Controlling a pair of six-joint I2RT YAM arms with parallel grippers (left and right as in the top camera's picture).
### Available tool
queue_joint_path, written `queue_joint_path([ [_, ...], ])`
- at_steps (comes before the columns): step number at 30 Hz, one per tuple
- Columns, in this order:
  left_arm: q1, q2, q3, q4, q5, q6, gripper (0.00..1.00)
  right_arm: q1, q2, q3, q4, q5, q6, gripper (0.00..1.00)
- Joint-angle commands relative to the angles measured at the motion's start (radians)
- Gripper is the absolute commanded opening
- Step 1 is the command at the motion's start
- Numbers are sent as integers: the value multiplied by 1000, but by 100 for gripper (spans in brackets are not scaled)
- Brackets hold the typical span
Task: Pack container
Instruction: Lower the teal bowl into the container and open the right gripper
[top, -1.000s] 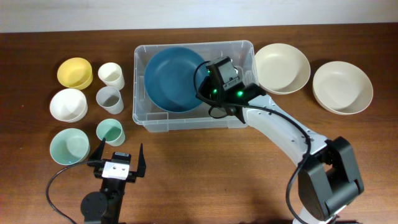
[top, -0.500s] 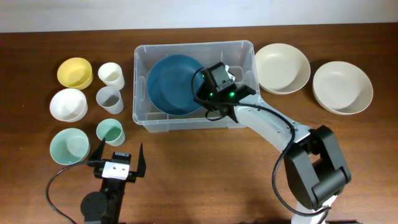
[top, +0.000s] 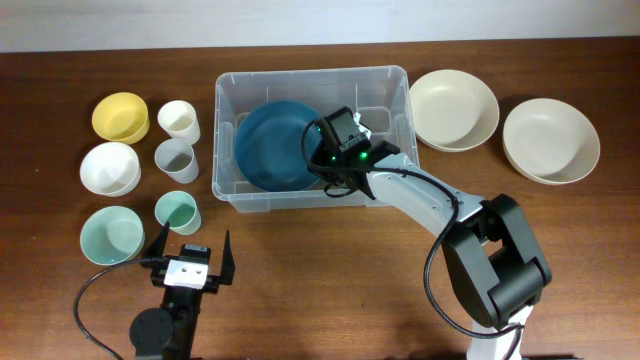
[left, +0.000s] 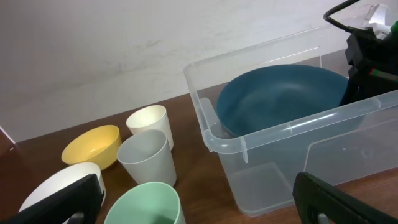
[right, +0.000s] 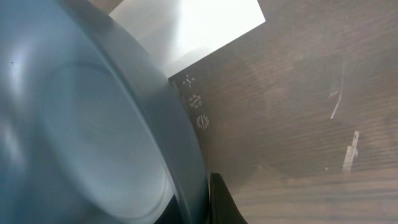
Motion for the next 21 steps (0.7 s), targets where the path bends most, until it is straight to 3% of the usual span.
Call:
queue_joint_path([
  [1, 6, -7, -3, -4, 11, 12, 100, 5, 2, 3, 19, 18, 8, 6],
  [5, 6, -7, -3, -4, 11, 12, 100, 6, 2, 3, 19, 16, 8, 11],
  [15, 6, -7, -3, -4, 11, 12, 100, 5, 2, 3, 10, 5, 7, 47],
  [21, 6, -7, -3, -4, 11, 12, 100, -9, -21, 11, 5, -32, -31, 60],
])
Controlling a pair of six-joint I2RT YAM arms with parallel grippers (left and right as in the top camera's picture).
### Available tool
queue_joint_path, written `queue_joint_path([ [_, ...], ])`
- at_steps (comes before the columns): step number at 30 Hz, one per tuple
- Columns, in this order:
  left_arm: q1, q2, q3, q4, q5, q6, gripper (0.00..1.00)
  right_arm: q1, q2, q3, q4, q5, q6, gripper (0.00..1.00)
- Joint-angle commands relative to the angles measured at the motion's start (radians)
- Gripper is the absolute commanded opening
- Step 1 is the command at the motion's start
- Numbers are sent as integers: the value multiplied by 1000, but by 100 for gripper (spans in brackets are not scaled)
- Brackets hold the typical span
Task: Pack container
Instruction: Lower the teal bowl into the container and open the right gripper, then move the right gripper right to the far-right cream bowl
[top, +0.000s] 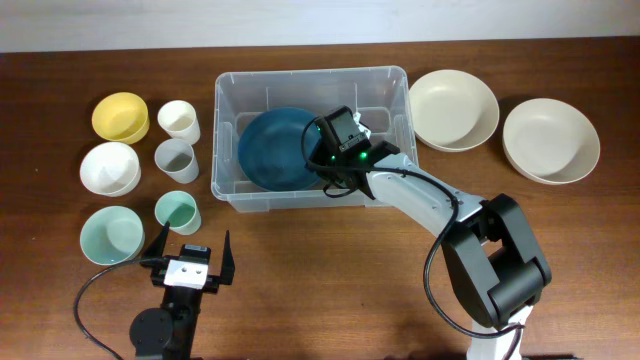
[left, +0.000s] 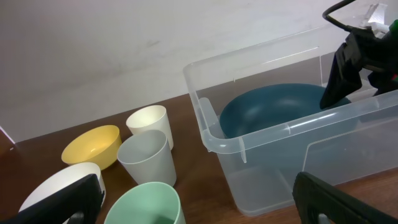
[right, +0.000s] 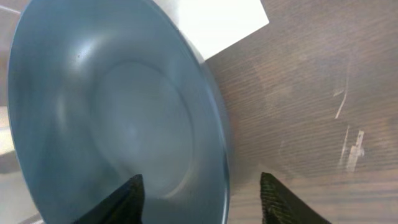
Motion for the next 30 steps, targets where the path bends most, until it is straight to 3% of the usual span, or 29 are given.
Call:
queue_joint_path([
  [1, 6, -7, -3, -4, 11, 12, 100, -15, -32, 19, -14, -24, -59, 62],
  [5, 6, -7, -3, -4, 11, 12, 100, -60, -90, 100, -116, -20, -130, 68],
  [11, 6, -7, -3, -4, 11, 12, 100, -151, -183, 369, -364, -20, -271, 79],
  [15, 6, -7, -3, -4, 11, 12, 100, -294, -220, 693, -702, 83, -340, 98],
  [18, 6, -7, -3, -4, 11, 12, 100, -412, -220, 816, -894, 169, -335, 99],
  [24, 6, -7, -3, -4, 11, 12, 100, -729, -209, 824, -1145, 223, -198, 99],
  [30, 6, -7, -3, -4, 11, 12, 100, -1005, -187, 676, -1152, 200, -108, 99],
])
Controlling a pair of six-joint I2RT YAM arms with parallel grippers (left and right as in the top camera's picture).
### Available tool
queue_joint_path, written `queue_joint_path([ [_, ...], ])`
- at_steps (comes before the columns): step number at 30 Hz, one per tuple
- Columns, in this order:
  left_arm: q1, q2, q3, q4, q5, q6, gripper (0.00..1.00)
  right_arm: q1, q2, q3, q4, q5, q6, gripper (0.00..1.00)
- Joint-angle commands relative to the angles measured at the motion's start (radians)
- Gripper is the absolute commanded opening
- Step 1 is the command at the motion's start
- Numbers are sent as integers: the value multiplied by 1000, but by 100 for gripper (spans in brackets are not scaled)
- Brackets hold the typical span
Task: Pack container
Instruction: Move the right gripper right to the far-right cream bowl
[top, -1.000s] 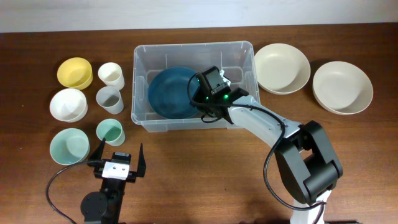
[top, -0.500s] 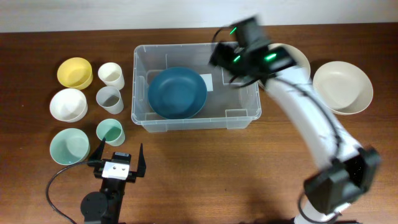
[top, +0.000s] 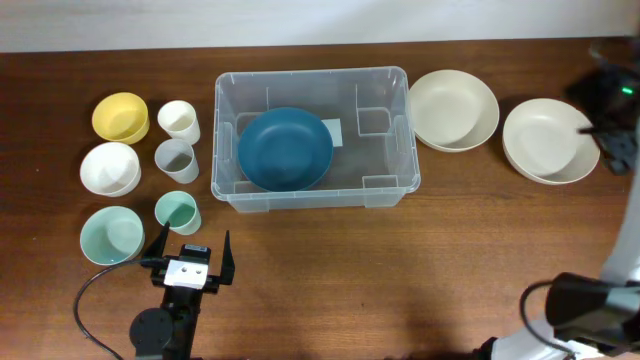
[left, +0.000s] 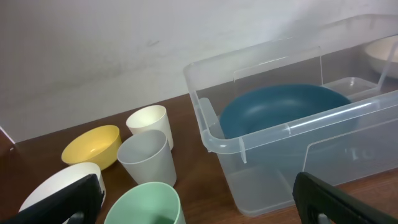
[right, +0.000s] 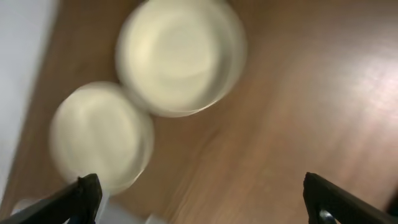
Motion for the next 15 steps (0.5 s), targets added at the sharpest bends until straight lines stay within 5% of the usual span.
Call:
queue_joint_path([
  [1, 6, -7, -3, -4, 11, 12, 100, -124, 24, -111, 21, -11, 72, 99],
  [15, 6, -7, -3, -4, 11, 12, 100, -226, 51, -581, 488, -169, -122, 99],
])
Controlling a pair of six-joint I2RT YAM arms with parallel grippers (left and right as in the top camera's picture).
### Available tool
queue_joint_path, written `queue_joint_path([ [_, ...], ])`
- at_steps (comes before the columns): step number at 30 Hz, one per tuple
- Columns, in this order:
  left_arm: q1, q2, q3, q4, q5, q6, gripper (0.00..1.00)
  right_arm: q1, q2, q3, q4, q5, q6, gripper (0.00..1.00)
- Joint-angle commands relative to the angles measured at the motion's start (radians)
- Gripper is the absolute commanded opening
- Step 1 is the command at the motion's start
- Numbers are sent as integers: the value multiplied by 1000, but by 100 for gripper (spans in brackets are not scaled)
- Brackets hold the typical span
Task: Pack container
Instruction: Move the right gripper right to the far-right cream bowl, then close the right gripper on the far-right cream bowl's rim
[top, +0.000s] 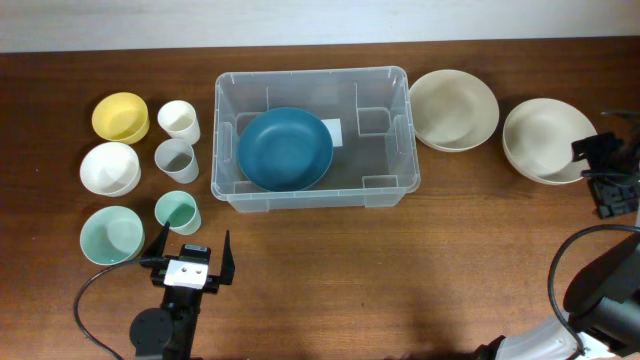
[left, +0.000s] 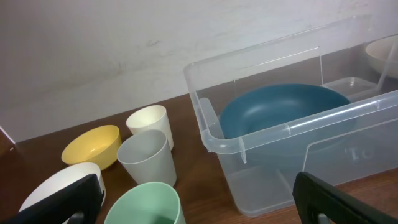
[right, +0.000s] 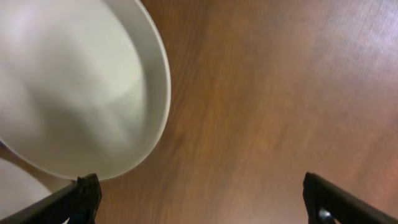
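A clear plastic container (top: 400, 95) stands at the table's middle, and a dark blue bowl (top: 285, 148) lies flat in its left part; the left wrist view shows the bowl (left: 280, 109) too. Two cream bowls lie right of it, the nearer (top: 453, 108) and the farther (top: 548, 138). My right gripper (top: 608, 175) is open at the farther bowl's right rim, with nothing between its fingers; its wrist view has that cream bowl (right: 74, 87) at upper left. My left gripper (top: 190, 250) stands open near the front edge, empty.
Left of the container stand a yellow bowl (top: 121, 115), a white bowl (top: 109, 167), a pale green bowl (top: 110, 234), a cream cup (top: 178, 119), a grey cup (top: 176, 159) and a green cup (top: 177, 211). Bare wood lies in front of the container.
My right gripper has moved from the far right edge, level with the container's back, down to the right rim of the farther cream bowl. The left gripper and the dishes have not moved.
My right gripper was inside the container, shut on the tilted blue bowl. Then it was open there with the bowl lying lower. Then the bowl lay flat and the gripper was far off at the right edge. Now it sits by the farther cream bowl.
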Motion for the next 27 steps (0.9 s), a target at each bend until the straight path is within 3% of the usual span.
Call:
queue_joint_path([
  [1, 6, -7, -3, -4, 11, 12, 100, 3, 1, -59, 87, -23, -81, 99],
  [27, 6, -7, -3, -4, 11, 12, 100, 2, 224, -82, 331, -83, -159, 99],
])
